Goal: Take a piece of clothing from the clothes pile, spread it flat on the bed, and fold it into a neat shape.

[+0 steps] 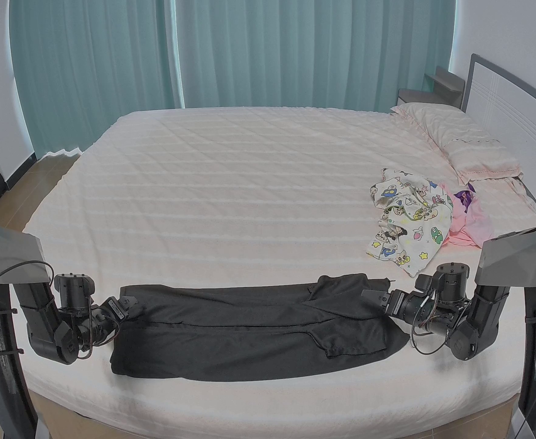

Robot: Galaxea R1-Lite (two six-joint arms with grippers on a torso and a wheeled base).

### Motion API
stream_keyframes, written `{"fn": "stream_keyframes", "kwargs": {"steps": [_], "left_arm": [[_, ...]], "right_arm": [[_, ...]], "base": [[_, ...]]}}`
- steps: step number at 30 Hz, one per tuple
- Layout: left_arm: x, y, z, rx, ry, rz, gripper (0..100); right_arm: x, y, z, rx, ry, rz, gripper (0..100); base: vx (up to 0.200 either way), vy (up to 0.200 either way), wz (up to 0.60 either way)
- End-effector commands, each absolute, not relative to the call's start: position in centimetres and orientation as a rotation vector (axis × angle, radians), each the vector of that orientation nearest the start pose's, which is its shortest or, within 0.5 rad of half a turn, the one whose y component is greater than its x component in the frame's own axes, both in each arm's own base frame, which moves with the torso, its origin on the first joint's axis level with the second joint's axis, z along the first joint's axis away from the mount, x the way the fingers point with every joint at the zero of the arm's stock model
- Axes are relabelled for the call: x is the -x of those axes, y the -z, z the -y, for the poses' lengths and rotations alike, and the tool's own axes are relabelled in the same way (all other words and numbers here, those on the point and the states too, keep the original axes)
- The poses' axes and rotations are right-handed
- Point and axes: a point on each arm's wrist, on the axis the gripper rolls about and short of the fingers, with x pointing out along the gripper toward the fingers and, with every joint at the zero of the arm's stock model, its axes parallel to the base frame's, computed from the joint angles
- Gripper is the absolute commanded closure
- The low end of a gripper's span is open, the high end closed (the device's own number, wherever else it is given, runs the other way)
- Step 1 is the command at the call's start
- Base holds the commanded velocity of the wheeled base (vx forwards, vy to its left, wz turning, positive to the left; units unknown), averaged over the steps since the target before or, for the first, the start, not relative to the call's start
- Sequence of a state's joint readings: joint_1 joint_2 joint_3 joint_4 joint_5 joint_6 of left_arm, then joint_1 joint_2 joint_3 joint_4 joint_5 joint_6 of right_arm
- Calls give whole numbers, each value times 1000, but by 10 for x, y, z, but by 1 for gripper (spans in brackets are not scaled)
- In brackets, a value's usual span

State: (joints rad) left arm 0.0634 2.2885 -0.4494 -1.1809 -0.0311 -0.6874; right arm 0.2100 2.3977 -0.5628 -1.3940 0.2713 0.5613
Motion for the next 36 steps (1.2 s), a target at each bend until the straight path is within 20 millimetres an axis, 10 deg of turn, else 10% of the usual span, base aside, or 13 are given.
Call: {"fn": "stream_keyframes", "kwargs": {"steps": [1,9,10,36], "left_arm": [[-311,30,-18,714,-260,-616,0],[-322,42,-18,723,-261,-619,0],[-322,43,-18,721,-261,-622,100],[-304,44,-22,670,-321,-673,100]], "right_arm": [[-331,30,-77,-555,-336,-569,0],[-331,30,-77,-555,-336,-569,0],[-331,30,-77,-555,-336,-569,0],[-331,31,-77,-552,-335,-574,0]], "base": [[0,0,0],[0,0,0],[0,0,0],[0,0,0]]}}
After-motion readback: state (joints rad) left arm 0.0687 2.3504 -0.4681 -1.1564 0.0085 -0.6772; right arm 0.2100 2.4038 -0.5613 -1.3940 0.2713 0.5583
